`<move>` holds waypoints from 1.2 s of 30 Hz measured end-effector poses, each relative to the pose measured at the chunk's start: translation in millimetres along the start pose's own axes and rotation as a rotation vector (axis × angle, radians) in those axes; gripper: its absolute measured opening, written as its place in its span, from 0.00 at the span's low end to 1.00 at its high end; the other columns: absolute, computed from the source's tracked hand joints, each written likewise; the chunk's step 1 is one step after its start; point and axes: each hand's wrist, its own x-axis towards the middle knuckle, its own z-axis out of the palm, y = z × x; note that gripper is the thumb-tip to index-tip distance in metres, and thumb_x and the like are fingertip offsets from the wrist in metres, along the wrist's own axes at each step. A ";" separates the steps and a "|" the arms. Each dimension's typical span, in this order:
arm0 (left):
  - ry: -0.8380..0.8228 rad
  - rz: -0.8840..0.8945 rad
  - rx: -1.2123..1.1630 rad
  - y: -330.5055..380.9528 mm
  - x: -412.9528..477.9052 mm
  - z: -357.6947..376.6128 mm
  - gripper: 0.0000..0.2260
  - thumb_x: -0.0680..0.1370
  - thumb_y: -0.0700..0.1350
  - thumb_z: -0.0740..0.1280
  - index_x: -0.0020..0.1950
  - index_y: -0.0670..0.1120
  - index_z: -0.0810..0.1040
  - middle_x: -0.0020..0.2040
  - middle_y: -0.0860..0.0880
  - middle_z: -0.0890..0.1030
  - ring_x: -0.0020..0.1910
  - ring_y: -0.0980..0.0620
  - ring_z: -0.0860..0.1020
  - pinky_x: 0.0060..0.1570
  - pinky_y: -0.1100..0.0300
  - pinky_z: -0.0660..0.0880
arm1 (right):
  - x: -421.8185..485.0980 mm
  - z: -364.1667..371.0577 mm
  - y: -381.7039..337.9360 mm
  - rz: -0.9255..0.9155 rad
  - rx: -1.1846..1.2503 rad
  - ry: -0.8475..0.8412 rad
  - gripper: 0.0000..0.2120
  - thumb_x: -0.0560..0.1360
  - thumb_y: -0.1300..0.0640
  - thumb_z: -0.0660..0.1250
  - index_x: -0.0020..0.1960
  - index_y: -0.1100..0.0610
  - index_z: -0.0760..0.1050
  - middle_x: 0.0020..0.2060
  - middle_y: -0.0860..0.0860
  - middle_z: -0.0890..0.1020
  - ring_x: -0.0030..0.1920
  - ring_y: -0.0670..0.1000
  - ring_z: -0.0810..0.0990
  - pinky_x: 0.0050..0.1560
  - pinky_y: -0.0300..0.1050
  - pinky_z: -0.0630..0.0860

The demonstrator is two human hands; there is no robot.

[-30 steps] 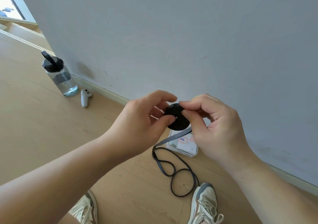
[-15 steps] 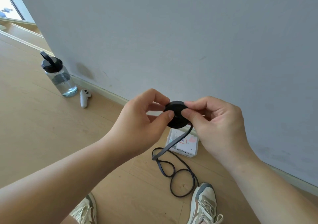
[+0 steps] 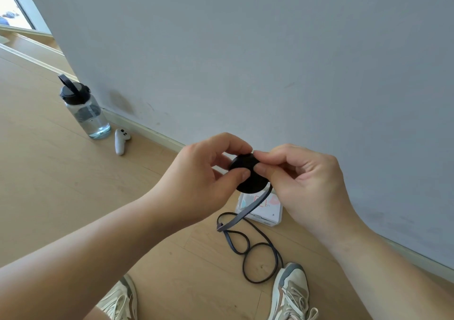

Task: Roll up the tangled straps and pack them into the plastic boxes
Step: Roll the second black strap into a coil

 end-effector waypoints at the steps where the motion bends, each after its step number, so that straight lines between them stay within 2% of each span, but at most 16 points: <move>1: 0.003 -0.005 0.000 0.0 0.0 0.4 0.12 0.77 0.39 0.74 0.54 0.56 0.82 0.45 0.62 0.85 0.43 0.60 0.85 0.42 0.67 0.80 | -0.5 0.2 -1.5 0.020 0.021 0.001 0.13 0.73 0.68 0.76 0.46 0.50 0.87 0.40 0.44 0.88 0.43 0.44 0.87 0.45 0.31 0.78; 3: 0.050 -0.038 -0.057 1.0 1.5 0.7 0.13 0.77 0.37 0.74 0.53 0.56 0.82 0.47 0.59 0.86 0.43 0.59 0.86 0.46 0.65 0.82 | -0.2 -0.4 -2.3 0.063 0.068 0.038 0.11 0.72 0.66 0.77 0.46 0.50 0.87 0.39 0.44 0.88 0.42 0.43 0.87 0.44 0.32 0.80; 7: 0.089 -0.152 -0.391 0.3 5.4 0.8 0.14 0.79 0.33 0.71 0.57 0.50 0.81 0.54 0.43 0.81 0.45 0.47 0.88 0.49 0.51 0.85 | 3.1 -3.0 1.9 0.121 0.101 0.077 0.11 0.74 0.65 0.76 0.49 0.50 0.86 0.42 0.45 0.89 0.45 0.47 0.88 0.49 0.44 0.85; 10: 0.052 -0.190 -0.514 -4.2 5.3 2.8 0.15 0.79 0.32 0.70 0.60 0.48 0.80 0.58 0.39 0.80 0.47 0.44 0.88 0.52 0.47 0.85 | 3.9 -2.2 2.8 0.140 0.155 0.074 0.12 0.74 0.67 0.75 0.48 0.50 0.87 0.42 0.47 0.89 0.45 0.49 0.88 0.49 0.44 0.85; 12: 0.051 -0.111 -0.289 -8.8 4.6 5.3 0.14 0.79 0.35 0.72 0.59 0.51 0.80 0.56 0.48 0.83 0.50 0.52 0.87 0.53 0.50 0.84 | 3.8 -1.3 2.6 0.091 0.089 0.059 0.13 0.74 0.68 0.75 0.45 0.50 0.87 0.40 0.46 0.89 0.43 0.48 0.88 0.46 0.38 0.83; 14: 0.072 0.094 0.045 -10.6 4.3 5.7 0.15 0.77 0.37 0.74 0.60 0.52 0.81 0.54 0.58 0.83 0.55 0.58 0.84 0.52 0.56 0.83 | 4.0 -1.4 3.8 -0.009 -0.044 0.036 0.14 0.75 0.70 0.73 0.45 0.51 0.86 0.39 0.47 0.87 0.43 0.46 0.86 0.45 0.33 0.79; 15: 0.075 0.185 0.128 -12.5 4.4 6.0 0.17 0.77 0.37 0.74 0.62 0.52 0.80 0.55 0.58 0.83 0.55 0.58 0.83 0.52 0.58 0.82 | 3.8 -1.2 4.7 -0.071 -0.115 0.020 0.14 0.75 0.71 0.72 0.45 0.52 0.86 0.39 0.47 0.86 0.44 0.47 0.85 0.45 0.33 0.78; 17: 0.067 0.241 0.136 -14.1 4.2 6.1 0.17 0.76 0.35 0.74 0.61 0.50 0.82 0.52 0.58 0.84 0.52 0.57 0.83 0.51 0.61 0.81 | 2.6 -0.9 4.7 -0.164 -0.198 0.003 0.14 0.75 0.72 0.71 0.46 0.54 0.86 0.40 0.48 0.86 0.45 0.48 0.84 0.45 0.33 0.78; 20: 0.114 0.104 0.006 -9.8 5.1 4.6 0.16 0.76 0.35 0.75 0.56 0.54 0.84 0.47 0.58 0.86 0.49 0.59 0.84 0.49 0.66 0.81 | 3.8 -4.9 1.8 -0.071 -0.049 0.059 0.13 0.73 0.69 0.76 0.47 0.50 0.87 0.40 0.45 0.88 0.44 0.43 0.86 0.46 0.29 0.78; 21: 0.127 0.039 -0.076 -7.9 6.5 3.1 0.16 0.76 0.35 0.75 0.54 0.55 0.84 0.47 0.57 0.86 0.48 0.58 0.85 0.49 0.64 0.82 | 4.5 -5.7 0.9 -0.020 0.020 0.062 0.13 0.72 0.67 0.77 0.48 0.49 0.87 0.41 0.43 0.88 0.43 0.43 0.87 0.47 0.30 0.79; 25: 0.151 -0.116 -0.453 -6.3 11.1 -0.2 0.13 0.76 0.32 0.74 0.54 0.48 0.84 0.49 0.47 0.87 0.48 0.44 0.87 0.54 0.39 0.83 | 5.1 -5.1 0.0 0.014 0.079 0.010 0.18 0.74 0.66 0.75 0.55 0.43 0.85 0.46 0.40 0.88 0.49 0.43 0.87 0.51 0.33 0.80; 27: 0.138 -0.172 -0.537 -5.5 9.4 1.0 0.10 0.76 0.32 0.74 0.53 0.45 0.83 0.49 0.44 0.87 0.48 0.42 0.87 0.56 0.40 0.83 | 5.9 -4.3 -0.6 0.012 0.099 0.005 0.19 0.75 0.68 0.74 0.54 0.44 0.85 0.46 0.40 0.88 0.48 0.42 0.87 0.50 0.32 0.80; 29: 0.104 -0.153 -0.384 -6.7 8.0 2.0 0.06 0.78 0.36 0.74 0.51 0.47 0.82 0.46 0.49 0.88 0.46 0.48 0.87 0.54 0.48 0.83 | 7.0 -3.2 -0.6 -0.010 0.031 -0.020 0.19 0.74 0.71 0.73 0.52 0.46 0.86 0.43 0.40 0.87 0.46 0.41 0.86 0.48 0.30 0.78; 31: 0.128 0.000 -0.091 -9.7 7.4 0.0 0.08 0.77 0.38 0.75 0.51 0.50 0.81 0.47 0.56 0.86 0.47 0.57 0.85 0.48 0.61 0.82 | 7.8 -2.5 1.0 -0.067 -0.086 -0.049 0.20 0.74 0.73 0.72 0.52 0.49 0.86 0.41 0.41 0.84 0.46 0.42 0.83 0.46 0.28 0.75; 34: 0.055 0.235 0.177 -12.8 7.0 -4.1 0.13 0.77 0.36 0.73 0.56 0.52 0.80 0.47 0.61 0.83 0.49 0.59 0.83 0.48 0.61 0.81 | 6.6 -1.6 1.9 -0.144 -0.200 -0.087 0.21 0.74 0.75 0.70 0.52 0.49 0.87 0.41 0.42 0.83 0.48 0.45 0.83 0.44 0.32 0.78; 36: 0.041 0.193 0.162 -10.9 6.3 -6.2 0.15 0.77 0.36 0.73 0.55 0.55 0.80 0.46 0.62 0.83 0.50 0.59 0.83 0.47 0.64 0.81 | 6.1 -3.0 2.6 -0.090 -0.152 -0.050 0.19 0.74 0.71 0.73 0.50 0.47 0.86 0.41 0.42 0.86 0.47 0.44 0.85 0.46 0.31 0.78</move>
